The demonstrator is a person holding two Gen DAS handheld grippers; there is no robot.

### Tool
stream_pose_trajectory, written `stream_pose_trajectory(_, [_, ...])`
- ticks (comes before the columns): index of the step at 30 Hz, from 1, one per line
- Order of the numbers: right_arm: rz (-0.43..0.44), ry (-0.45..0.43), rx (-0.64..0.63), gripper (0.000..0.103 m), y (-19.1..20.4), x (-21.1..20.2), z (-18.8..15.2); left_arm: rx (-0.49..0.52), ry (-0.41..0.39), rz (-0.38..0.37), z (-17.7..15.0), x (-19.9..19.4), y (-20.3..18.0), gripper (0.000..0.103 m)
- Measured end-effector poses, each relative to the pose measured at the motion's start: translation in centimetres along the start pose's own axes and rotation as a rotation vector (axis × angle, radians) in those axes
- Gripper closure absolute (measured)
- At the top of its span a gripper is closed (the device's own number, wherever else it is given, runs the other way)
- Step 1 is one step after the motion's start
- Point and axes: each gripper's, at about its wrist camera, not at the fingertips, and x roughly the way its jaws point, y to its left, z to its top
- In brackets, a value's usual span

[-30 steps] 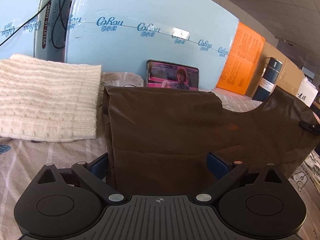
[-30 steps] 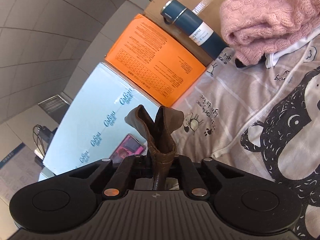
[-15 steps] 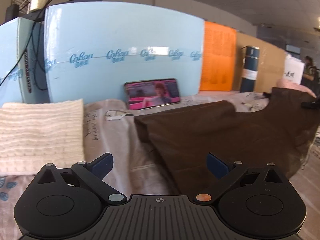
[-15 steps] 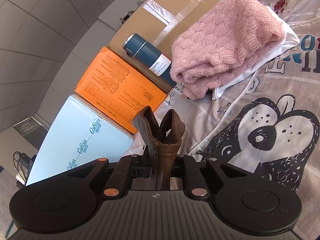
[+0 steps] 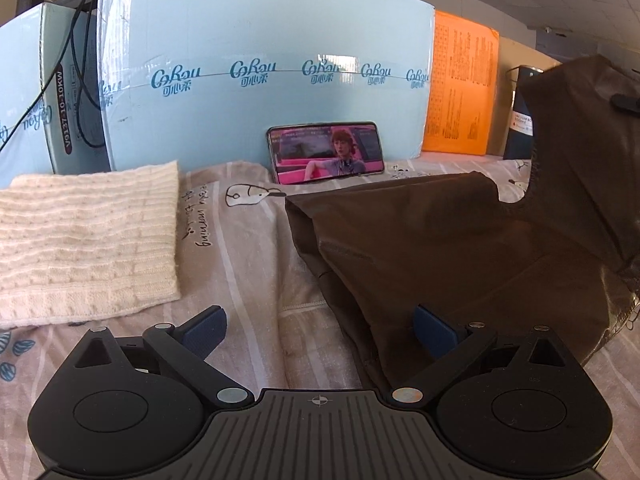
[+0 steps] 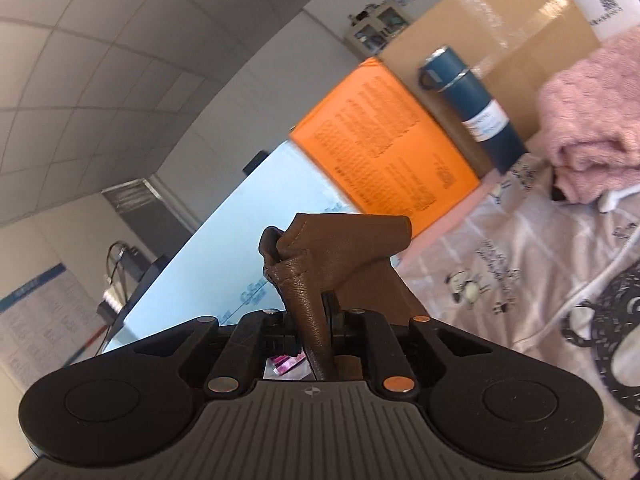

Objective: Fold clothes

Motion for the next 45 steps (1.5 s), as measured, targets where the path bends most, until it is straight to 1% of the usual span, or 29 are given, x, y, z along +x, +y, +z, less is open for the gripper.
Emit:
stream_pose_trajectory(1, [0.019,0.021,-0.033,0.093,1.2,0.6,-0.4,-0.002,0.000,-0.001,0.0,0.0,0.0,0.002])
stream_pose_trajectory(6, [0.055,0.184,-0.202,0.093,5.5,4.1,-4.8,-0.015,0.001,-0.013,-0.1,-0.1,0.2,0.002])
stream_pose_trajectory(9, [0.052,0.291,-0.260,0.092,6.3,5.8,-7.6,-0.027,-0.002,-0.022,-0.1,-0.2,0.4,0.002])
stream_pose_trajectory(11, [0.050,0.346,-0.283,0.087,6.5,6.3,-9.2,-0.031,-0.008,-0.024,-0.1,-0.3,0.4,0.002])
stream_pose_trajectory(14, [0.076,0.399,-0.326,0.069,6.7,6.2,-10.8,-0.042,-0.021,-0.024,0.0,-0.5,0.5,0.002])
stream_pose_trajectory(15, [0.093,0.417,-0.340,0.057,6.6,5.9,-11.0,-0.048,-0.025,-0.024,0.0,-0.6,0.6,0.002])
stream_pose_trajectory(16, [0.111,0.434,-0.354,0.040,6.6,5.7,-11.3,-0.056,-0.030,-0.024,0.0,-0.6,0.7,0.002])
stream_pose_trajectory(18, [0.145,0.468,-0.381,0.022,6.6,5.2,-11.8,-0.070,-0.041,-0.022,0.1,-0.7,0.9,0.002])
stream_pose_trajectory(20, [0.178,0.500,-0.407,0.021,6.5,4.8,-12.2,-0.084,-0.057,-0.020,0.2,-0.8,1.1,0.002])
stream_pose_trajectory(22, [0.191,0.501,-0.409,0.019,5.9,4.2,-12.2,-0.099,-0.087,-0.025,0.2,-1.2,1.3,0.002])
stream_pose_trajectory(24, [0.212,0.493,-0.391,0.019,5.2,3.6,-11.5,-0.118,-0.151,-0.047,0.3,-1.9,1.4,0.002])
stream_pose_trajectory(26, [0.221,0.449,-0.369,0.015,4.4,3.0,-10.2,-0.137,-0.221,-0.065,0.6,-2.7,1.3,0.002])
stream_pose_trajectory(27, [0.209,0.417,-0.363,0.013,4.0,2.8,-9.4,-0.138,-0.242,-0.067,0.9,-3.0,1.0,0.001])
stream_pose_trajectory(29, [0.163,0.353,-0.361,0.012,3.2,2.7,-7.7,-0.129,-0.252,-0.070,1.7,-3.4,0.1,0.001])
stream_pose_trajectory(33, [0.082,0.279,-0.378,0.010,2.1,3.7,-5.6,-0.073,-0.223,-0.079,3.3,-3.3,-2.8,0.001])
stream_pose_trajectory(36, [0.023,0.276,-0.397,0.008,1.0,5.0,-4.8,0.010,-0.168,-0.071,3.7,-2.3,-4.9,0.001])
stream_pose_trajectory(38, [-0.022,0.278,-0.408,0.008,0.2,5.6,-4.9,0.067,-0.093,-0.054,3.4,-0.9,-5.7,0.001])
stream_pose_trajectory(41, [-0.073,0.300,-0.372,0.008,-1.7,6.2,-4.9,0.135,0.017,-0.043,2.0,1.4,-6.0,0.000])
stream_pose_trajectory(44, [-0.084,0.328,-0.306,0.008,-3.6,6.5,-4.8,0.085,0.024,-0.080,1.6,1.5,-5.0,0.000])
stream_pose_trajectory(45, [-0.087,0.338,-0.283,0.008,-4.1,6.6,-4.8,0.063,0.014,-0.094,1.8,1.2,-4.7,0.000])
